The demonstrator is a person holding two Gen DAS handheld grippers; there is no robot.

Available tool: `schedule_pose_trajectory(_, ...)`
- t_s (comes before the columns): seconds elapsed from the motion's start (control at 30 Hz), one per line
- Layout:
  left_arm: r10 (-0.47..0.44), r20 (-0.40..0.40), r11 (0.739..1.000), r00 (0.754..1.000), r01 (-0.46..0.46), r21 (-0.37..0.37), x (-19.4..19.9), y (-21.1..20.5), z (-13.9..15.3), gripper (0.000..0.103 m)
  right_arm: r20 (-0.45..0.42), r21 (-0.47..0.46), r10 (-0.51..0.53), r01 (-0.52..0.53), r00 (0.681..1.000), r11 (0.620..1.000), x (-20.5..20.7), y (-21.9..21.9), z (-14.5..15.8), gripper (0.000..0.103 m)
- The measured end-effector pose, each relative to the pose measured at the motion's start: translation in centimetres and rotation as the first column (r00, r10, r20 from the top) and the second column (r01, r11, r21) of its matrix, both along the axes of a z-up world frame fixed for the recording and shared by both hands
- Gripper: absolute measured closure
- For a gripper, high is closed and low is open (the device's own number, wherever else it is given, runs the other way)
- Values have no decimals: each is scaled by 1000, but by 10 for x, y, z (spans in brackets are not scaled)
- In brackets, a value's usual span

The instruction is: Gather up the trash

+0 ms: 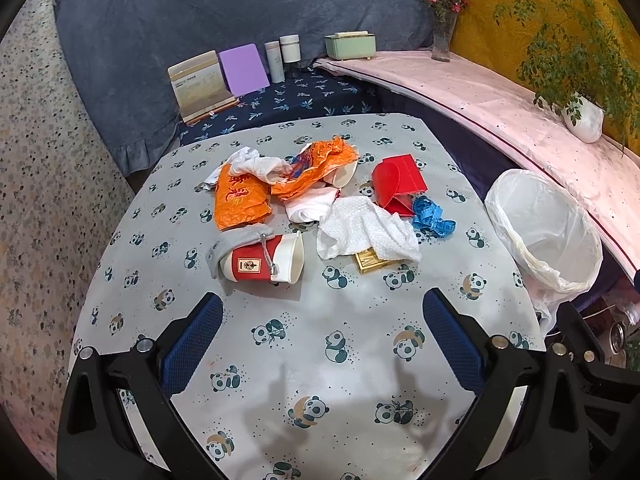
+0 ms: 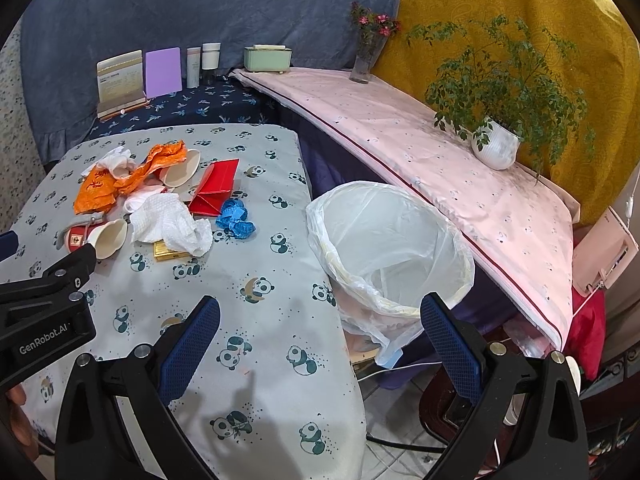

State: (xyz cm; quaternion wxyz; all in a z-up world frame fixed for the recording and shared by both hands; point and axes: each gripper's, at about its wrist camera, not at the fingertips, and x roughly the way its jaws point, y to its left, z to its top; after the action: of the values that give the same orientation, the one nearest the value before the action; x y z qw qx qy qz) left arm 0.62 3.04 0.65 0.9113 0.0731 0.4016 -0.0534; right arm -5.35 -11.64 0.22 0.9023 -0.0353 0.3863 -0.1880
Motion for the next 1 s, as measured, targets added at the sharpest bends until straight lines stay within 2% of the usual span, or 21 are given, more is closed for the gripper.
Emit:
schedule_pose_trajectory(0.63,9,16,1000,1000,-9,-12,-2,1,-1,7,10,4,11,-11,1000,1000,3,-1,0,7)
schedule_pose_trajectory(1.0,30,-32,999,999,-31,-24,15,22,-15,7,4,-4,8,-8,1000,1000,14,2,-5,7)
